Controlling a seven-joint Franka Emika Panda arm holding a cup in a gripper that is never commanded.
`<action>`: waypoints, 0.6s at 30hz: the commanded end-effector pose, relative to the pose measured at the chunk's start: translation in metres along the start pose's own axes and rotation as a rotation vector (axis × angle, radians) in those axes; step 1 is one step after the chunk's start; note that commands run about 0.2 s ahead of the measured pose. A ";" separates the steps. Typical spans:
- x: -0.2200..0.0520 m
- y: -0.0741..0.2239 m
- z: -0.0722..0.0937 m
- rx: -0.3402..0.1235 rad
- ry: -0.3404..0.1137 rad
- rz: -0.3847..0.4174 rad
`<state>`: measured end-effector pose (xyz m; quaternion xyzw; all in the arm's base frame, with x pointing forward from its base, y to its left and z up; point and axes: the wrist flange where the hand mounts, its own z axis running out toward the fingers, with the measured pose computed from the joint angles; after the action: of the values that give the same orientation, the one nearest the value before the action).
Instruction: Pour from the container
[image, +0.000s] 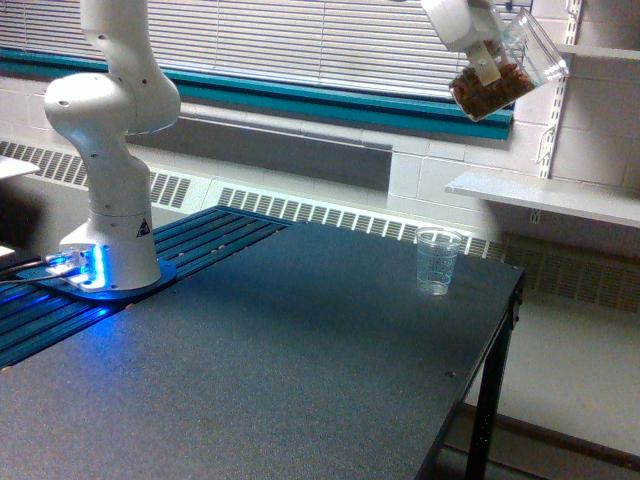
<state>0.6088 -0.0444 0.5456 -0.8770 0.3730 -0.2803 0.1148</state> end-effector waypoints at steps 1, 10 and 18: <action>-0.016 -0.021 -0.004 0.012 0.005 -0.064; -0.026 -0.021 0.000 0.033 0.009 -0.110; -0.053 -0.021 0.010 0.069 -0.017 -0.179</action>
<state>0.6038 -0.0081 0.5277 -0.8931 0.3259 -0.2861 0.1199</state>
